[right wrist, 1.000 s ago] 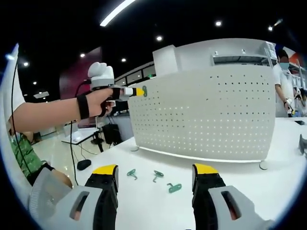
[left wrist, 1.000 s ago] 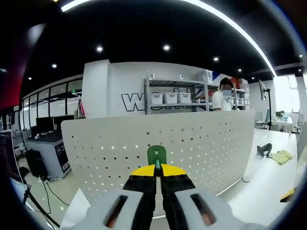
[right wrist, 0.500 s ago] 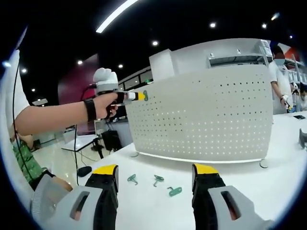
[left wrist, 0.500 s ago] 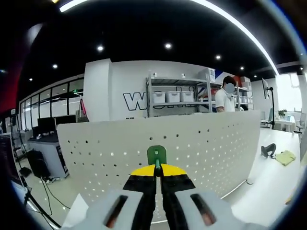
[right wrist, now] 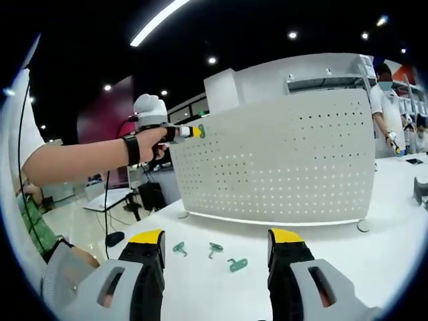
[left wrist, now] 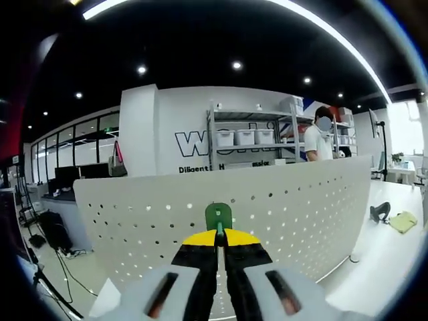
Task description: Insert the hook assembly into the mounting plate slot until the hook locks in place.
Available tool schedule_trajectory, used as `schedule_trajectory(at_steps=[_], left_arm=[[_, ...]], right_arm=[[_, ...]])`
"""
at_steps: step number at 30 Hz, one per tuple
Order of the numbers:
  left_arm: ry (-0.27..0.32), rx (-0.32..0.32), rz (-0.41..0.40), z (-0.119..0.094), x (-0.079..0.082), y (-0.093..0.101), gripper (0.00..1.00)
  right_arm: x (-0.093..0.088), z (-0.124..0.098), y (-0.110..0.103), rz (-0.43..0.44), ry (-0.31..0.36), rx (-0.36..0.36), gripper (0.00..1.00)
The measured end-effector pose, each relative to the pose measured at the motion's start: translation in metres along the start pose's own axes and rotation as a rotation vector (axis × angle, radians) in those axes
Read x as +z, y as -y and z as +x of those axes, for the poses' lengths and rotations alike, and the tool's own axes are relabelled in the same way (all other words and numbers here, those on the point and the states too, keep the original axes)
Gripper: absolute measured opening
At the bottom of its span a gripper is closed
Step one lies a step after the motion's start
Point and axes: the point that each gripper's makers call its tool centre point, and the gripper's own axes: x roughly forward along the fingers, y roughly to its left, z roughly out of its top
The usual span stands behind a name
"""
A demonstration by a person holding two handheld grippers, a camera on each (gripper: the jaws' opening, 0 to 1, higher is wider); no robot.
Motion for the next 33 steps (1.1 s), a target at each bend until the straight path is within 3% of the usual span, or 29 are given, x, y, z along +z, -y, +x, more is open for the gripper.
schedule_trajectory(at_steps=[2, 18, 27, 33], left_arm=[[0.008, 0.016, 0.028, 0.002, 0.001, -0.002, 0.02], [0.001, 0.033, 0.029, 0.021, 0.003, -0.007, 0.02], [-0.008, 0.025, 0.0, 0.026, 0.003, -0.006, 0.02], [-0.032, 0.032, 0.009, 0.027, -0.004, -0.005, 0.02]], right_arm=[[-0.001, 0.0, -0.001, 0.004, 0.001, 0.002, 0.63], [-0.005, 0.007, -0.002, 0.0, -0.025, 0.023, 0.63], [-0.009, 0.01, -0.003, 0.018, -0.033, 0.032, 0.63], [-0.01, 0.011, -0.004, 0.02, -0.032, 0.033, 0.63]])
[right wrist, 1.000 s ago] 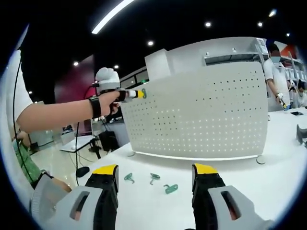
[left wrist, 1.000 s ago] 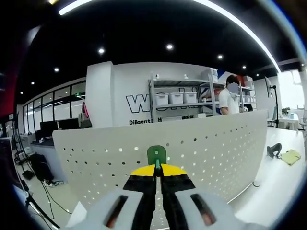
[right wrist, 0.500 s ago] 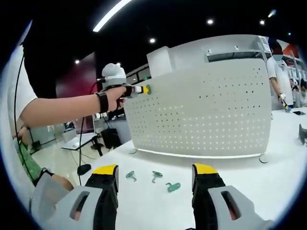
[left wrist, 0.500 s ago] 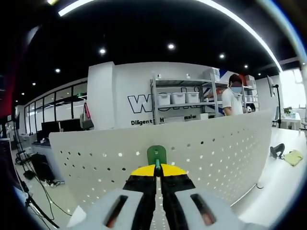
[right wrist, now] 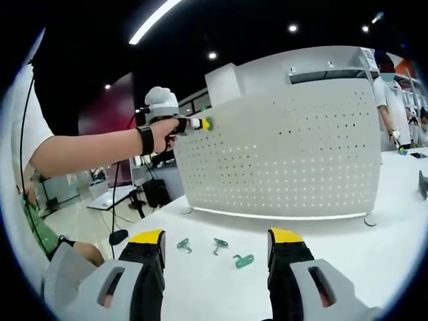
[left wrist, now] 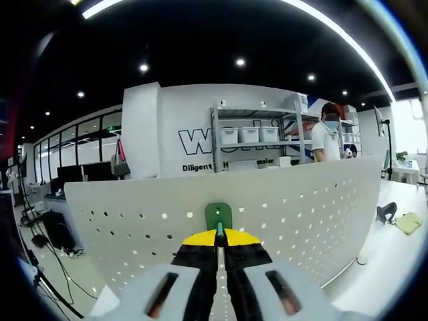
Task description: Insert the hook assembly into the mounting plate slot until the hook locks in place.
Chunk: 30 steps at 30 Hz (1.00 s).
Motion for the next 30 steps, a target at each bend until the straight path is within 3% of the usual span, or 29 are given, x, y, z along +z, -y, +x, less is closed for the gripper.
schedule_trajectory(at_steps=[11, 23, 30], left_arm=[[-0.009, 0.012, -0.016, 0.0043, -0.0009, -0.0023, 0.03], [-0.029, -0.017, -0.031, 0.007, -0.0012, -0.0024, 0.04], [-0.015, -0.027, 0.0, 0.0067, 0.0021, 0.0004, 0.07]], right_arm=[[0.0, -0.0021, 0.0032, 0.005, 0.005, -0.013, 0.62], [-0.0009, -0.0017, 0.0015, 0.004, 0.004, -0.014, 0.62], [-0.0008, -0.0035, 0.0043, 0.012, 0.007, -0.021, 0.62]])
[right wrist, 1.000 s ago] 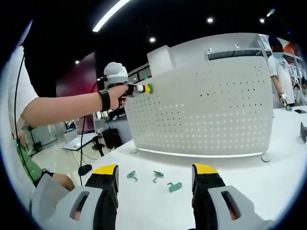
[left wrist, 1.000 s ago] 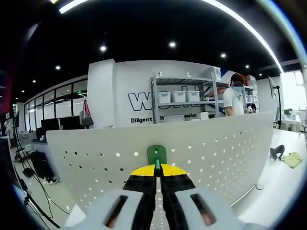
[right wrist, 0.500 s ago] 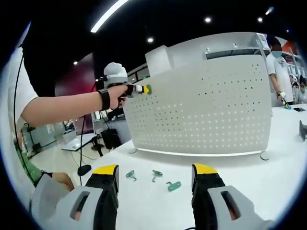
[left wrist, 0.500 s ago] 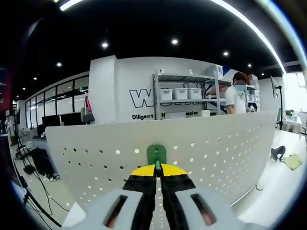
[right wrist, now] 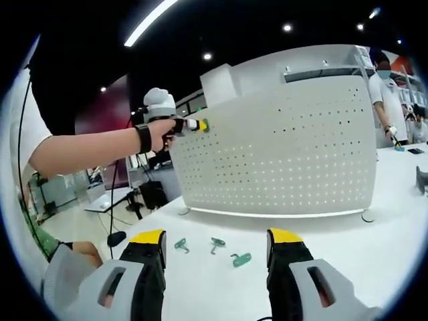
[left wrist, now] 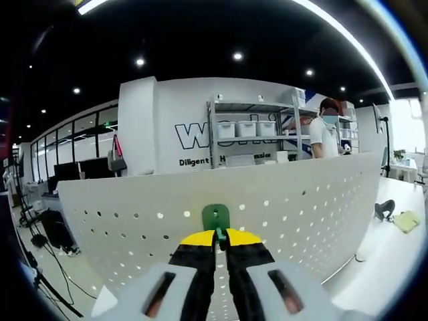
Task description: Insert the hook assembly into the mounting plate slot until the hook locks in place.
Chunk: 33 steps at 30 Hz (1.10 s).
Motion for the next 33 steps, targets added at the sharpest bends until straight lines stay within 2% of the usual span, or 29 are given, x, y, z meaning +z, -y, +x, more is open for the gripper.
schedule_trajectory(at_steps=[8, 20, 33], left_arm=[[0.013, -0.011, 0.017, -0.004, 0.003, 0.002, 0.08], [0.031, -0.056, 0.044, -0.019, 0.005, 0.006, 0.16], [0.038, -0.098, 0.01, -0.043, 0.002, 0.011, 0.2]], right_arm=[[0.0, 0.001, -0.002, -0.002, 0.0, 0.003, 0.62], [0.0, 0.003, -0.003, -0.008, -0.011, 0.011, 0.61], [-0.002, 0.006, -0.006, -0.017, -0.03, 0.026, 0.6]])
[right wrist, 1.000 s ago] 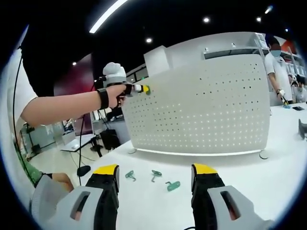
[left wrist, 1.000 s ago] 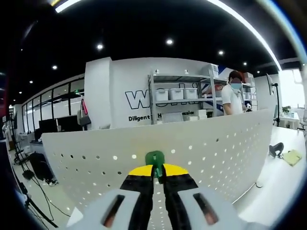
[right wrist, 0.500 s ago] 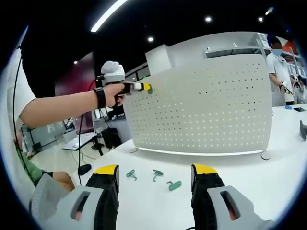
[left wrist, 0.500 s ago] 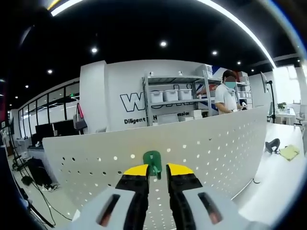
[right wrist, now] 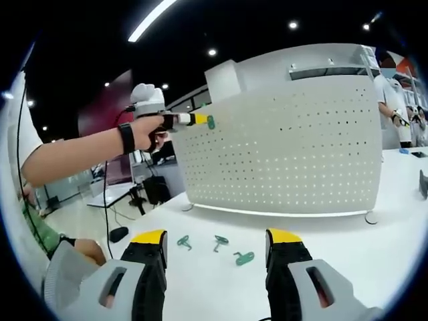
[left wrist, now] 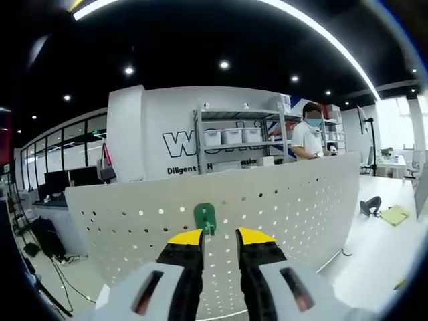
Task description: Insert the hook assembly into the mounting plate slot until the hook locks in place.
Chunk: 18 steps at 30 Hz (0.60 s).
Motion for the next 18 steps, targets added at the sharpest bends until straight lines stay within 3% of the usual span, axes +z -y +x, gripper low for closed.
schedule_trajectory(at_steps=[18], left_arm=[[-0.055, -0.072, -0.02, -0.039, -0.039, 0.021, 0.21]], right_arm=[[-0.008, 0.002, -0.012, 0.0, -0.022, 0.028, 0.59]])
